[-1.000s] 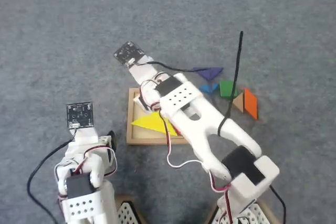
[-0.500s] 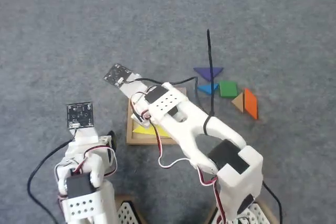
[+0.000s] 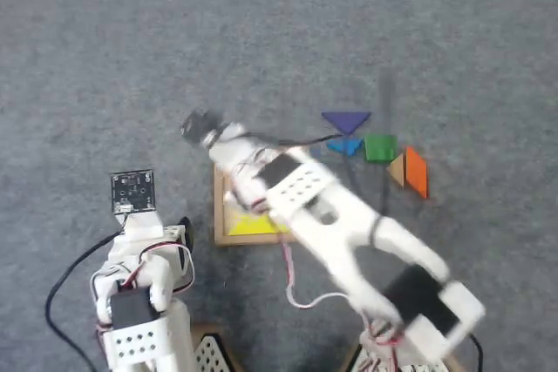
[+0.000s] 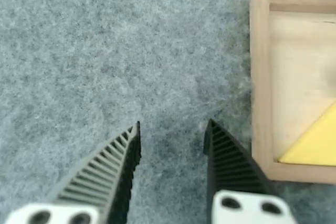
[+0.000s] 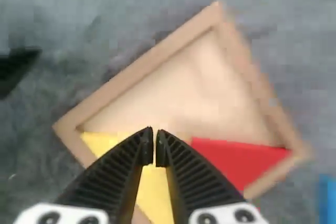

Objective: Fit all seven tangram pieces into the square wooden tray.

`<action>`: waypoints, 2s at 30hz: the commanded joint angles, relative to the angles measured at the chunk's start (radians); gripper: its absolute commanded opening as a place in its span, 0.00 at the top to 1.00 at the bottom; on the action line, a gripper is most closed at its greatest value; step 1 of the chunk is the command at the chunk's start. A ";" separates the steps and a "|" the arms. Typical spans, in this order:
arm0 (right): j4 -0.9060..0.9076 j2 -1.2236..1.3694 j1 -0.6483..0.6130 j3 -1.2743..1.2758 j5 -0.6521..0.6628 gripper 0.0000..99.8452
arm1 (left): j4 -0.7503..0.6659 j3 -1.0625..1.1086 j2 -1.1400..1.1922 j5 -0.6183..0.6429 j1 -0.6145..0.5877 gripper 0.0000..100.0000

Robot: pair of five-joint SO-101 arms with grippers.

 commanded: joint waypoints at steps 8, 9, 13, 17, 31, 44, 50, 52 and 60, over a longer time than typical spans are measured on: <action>0.213 -0.202 0.516 -0.009 -0.031 0.99 | 0.003 -0.010 -0.020 -0.005 0.003 0.81; 0.226 -0.179 0.564 -0.009 -0.018 0.99 | 0.003 -0.010 -0.020 -0.005 0.003 0.81; 0.272 -0.070 0.665 -0.009 0.028 0.87 | 0.003 -0.010 -0.020 -0.005 0.003 0.81; 0.228 0.030 0.753 -0.017 -0.017 0.82 | 0.003 -0.010 -0.020 -0.005 0.003 0.81; 0.199 0.252 0.858 -0.175 -0.035 0.82 | 0.003 -0.010 -0.020 -0.005 0.003 0.81; 0.217 0.498 0.858 -0.362 -0.025 0.83 | 0.003 -0.010 -0.020 -0.005 0.003 0.81; 0.245 0.440 0.857 -0.362 -0.031 0.99 | 0.003 -0.010 -0.020 -0.005 0.003 0.81; 0.259 0.384 0.848 -0.359 -0.034 0.99 | 0.003 -0.010 -0.020 -0.005 0.003 0.81; 0.371 0.122 0.591 -0.358 -0.035 0.99 | 0.003 -0.010 -0.020 -0.005 0.003 0.81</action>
